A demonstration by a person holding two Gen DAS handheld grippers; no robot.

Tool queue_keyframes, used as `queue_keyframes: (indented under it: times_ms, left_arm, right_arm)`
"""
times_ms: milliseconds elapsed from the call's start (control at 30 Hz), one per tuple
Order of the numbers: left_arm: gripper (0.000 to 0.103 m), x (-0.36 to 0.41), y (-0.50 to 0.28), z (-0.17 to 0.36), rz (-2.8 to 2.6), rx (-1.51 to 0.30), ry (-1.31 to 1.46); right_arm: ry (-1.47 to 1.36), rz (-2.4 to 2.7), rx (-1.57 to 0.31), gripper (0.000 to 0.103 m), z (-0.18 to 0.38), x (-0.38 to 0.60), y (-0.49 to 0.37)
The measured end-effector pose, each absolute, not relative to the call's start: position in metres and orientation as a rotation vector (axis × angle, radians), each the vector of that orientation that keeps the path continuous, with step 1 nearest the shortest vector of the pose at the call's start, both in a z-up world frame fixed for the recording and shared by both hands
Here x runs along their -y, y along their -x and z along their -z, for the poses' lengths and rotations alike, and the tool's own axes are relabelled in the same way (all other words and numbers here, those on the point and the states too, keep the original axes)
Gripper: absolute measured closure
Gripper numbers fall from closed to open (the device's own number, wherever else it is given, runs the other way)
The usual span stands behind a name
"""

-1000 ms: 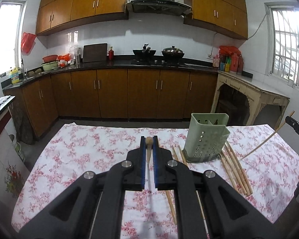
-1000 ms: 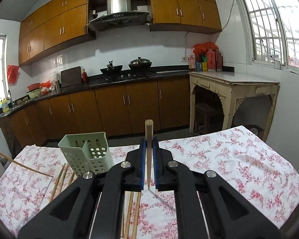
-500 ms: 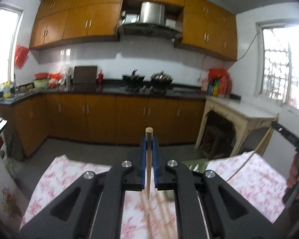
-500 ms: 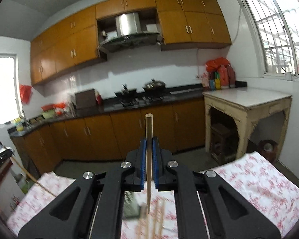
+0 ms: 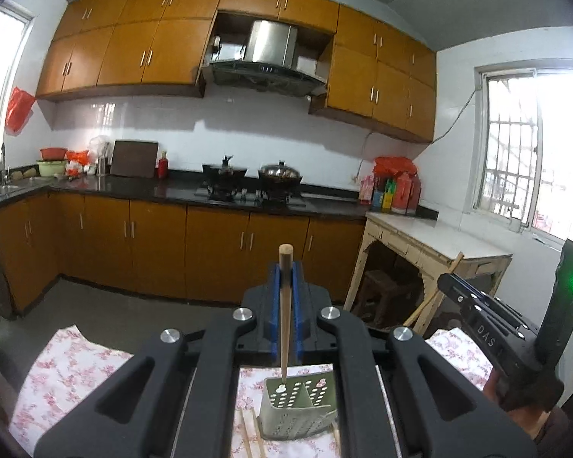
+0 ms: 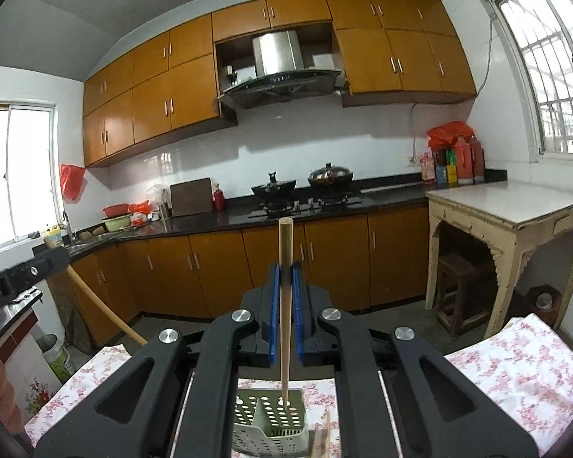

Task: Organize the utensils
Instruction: 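Lower both chopsticks into the green holder and open both tools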

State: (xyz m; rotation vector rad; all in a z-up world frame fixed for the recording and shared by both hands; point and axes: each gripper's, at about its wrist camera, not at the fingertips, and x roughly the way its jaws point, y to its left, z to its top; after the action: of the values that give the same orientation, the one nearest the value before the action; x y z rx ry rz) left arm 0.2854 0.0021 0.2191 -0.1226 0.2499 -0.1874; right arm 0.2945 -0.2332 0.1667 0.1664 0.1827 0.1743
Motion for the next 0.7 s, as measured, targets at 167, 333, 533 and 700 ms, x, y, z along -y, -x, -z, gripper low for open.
queue_keyframes:
  times_ms: [167, 333, 533, 700]
  left_arm:
    - [0.096, 0.005, -0.304, -0.191, 0.196, -0.325, 0.122]
    - [0.096, 0.0, -0.314, -0.169, 0.191, -0.374, 0.127]
    - [0.096, -0.008, -0.323, -0.151, 0.173, -0.433, 0.128]
    - [0.09, -0.02, -0.316, -0.152, 0.149, -0.427, 0.146]
  right_arm:
    - [-0.156, -0.181, -0.253, 0.096, -0.147, 0.226, -0.31]
    - [-0.177, -0.19, -0.335, 0.096, -0.128, 0.224, -0.324]
    - [-0.181, -0.191, -0.407, 0.094, -0.118, 0.224, -0.331]
    - [-0.184, -0.163, -0.398, 0.08, -0.123, 0.229, -0.322]
